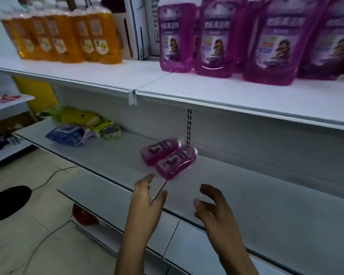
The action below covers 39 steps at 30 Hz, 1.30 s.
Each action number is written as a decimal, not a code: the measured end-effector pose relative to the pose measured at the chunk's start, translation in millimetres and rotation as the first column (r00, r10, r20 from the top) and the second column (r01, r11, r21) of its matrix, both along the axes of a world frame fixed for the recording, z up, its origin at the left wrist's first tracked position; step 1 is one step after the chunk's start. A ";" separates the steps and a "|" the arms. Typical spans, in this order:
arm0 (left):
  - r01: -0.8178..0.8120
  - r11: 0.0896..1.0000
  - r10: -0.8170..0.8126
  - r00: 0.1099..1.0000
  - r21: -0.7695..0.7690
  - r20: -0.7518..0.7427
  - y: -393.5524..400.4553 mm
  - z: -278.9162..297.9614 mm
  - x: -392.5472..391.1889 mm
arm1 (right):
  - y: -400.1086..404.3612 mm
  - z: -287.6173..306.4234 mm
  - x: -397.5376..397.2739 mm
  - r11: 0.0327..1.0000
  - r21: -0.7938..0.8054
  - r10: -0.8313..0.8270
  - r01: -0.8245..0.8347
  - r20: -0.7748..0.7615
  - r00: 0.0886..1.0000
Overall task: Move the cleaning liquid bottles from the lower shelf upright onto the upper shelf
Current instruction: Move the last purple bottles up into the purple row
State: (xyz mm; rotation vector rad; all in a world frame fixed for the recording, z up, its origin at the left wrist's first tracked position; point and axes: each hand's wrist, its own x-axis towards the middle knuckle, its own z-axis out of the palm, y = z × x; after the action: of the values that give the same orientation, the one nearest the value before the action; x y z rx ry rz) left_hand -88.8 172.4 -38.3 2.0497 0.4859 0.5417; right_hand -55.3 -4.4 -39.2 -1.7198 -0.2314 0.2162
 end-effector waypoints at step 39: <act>0.442 0.835 -0.278 0.852 0.327 -0.443 -67.7 -39.6 49.8 | -19.7 -41.7 44.8 0.771 -0.577 -0.288 0.269 0.060 0.956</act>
State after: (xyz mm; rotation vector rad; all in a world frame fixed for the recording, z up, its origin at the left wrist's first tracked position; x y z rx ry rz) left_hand -39.0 104.7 -77.8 2.6049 0.1829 -0.0008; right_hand -10.6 -24.2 -80.9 -2.3349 0.1394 0.0945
